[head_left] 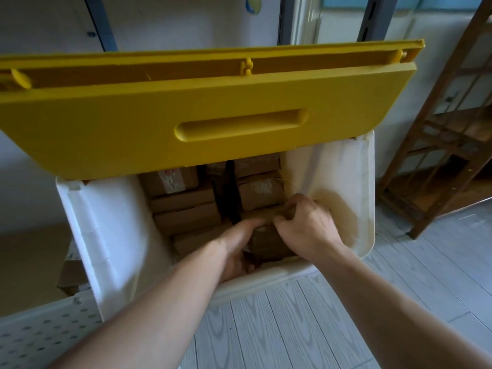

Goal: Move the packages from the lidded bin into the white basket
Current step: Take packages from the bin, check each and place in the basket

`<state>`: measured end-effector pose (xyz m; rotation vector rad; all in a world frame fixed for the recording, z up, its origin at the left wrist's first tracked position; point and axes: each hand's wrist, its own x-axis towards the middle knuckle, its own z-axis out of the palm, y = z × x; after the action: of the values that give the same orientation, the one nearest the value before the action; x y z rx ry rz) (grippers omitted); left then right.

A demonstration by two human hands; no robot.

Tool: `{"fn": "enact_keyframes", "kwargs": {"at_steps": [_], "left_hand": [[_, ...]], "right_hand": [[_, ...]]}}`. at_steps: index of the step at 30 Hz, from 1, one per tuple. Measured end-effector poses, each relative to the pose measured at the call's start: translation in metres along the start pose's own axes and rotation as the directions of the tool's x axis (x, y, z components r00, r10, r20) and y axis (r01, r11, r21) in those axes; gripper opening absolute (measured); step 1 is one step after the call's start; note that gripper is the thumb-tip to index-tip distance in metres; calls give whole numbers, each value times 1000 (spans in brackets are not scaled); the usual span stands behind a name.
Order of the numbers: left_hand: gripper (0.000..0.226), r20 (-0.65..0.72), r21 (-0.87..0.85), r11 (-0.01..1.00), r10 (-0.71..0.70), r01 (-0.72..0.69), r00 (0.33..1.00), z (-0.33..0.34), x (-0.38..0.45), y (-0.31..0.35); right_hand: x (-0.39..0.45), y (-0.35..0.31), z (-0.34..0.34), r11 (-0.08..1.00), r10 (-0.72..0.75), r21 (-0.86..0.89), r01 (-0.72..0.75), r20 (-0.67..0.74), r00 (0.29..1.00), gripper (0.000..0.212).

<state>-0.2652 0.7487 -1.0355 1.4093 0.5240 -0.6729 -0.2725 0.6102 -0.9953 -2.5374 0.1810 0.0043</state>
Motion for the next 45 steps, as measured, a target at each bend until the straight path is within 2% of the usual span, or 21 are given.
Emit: {"fn": "enact_keyframes", "kwargs": {"at_steps": [4,7,10,14,18,21,23,26,30,32,34,37,42,45], "left_hand": [[39,36,31,999,14,-15,999,-1,-5,-1],[36,30,15,1000,25,-26,999,-1,-6,-1],[37,-5,-17,999,32,-33,999,0,-10,4],[45,18,32,999,28,-29,999,-5,-28,10],[45,47,-12,995,100,-100,994,-16,-57,10],[44,19,-54,983,177,-176,984,-23,-83,3],[42,29,-93,968,236,-232,971,-29,-98,-5],[39,16,-152,938,318,-312,948,-40,-122,-18],[68,67,-112,904,420,-412,905,-56,-160,-34],[83,117,-55,894,449,-446,886,-64,-181,-41],[95,177,22,879,465,-476,868,-70,-203,-49],[108,232,104,849,486,-519,842,-82,-229,-63],[69,116,31,772,628,-635,769,-96,-264,-80],[54,-10,24,674,739,-739,674,-107,-276,-89]], "right_hand": [[0,2,0,1000,-12,25,11,32,999,37],[0,2,0,997,-15,70,12,36,999,37],[0,-1,-3,995,-13,100,13,6,1000,38],[-4,-10,-11,990,-15,137,26,-79,997,29],[-11,-14,-18,966,20,259,6,-98,995,26],[-23,-18,-24,898,78,432,-76,12,997,31],[-35,-21,-28,787,91,595,-163,149,985,41],[-52,-24,-36,648,47,719,-250,290,956,48],[-74,-31,-48,489,19,808,-328,366,930,40],[-87,-33,-54,459,-18,811,-364,418,908,38],[-103,-35,-60,481,-47,781,-397,476,878,40],[-125,-36,-62,515,-137,772,-372,503,854,40],[-148,-48,-53,472,-355,834,-285,475,805,68],[-157,-66,-44,430,-468,872,-235,438,768,85]]}}
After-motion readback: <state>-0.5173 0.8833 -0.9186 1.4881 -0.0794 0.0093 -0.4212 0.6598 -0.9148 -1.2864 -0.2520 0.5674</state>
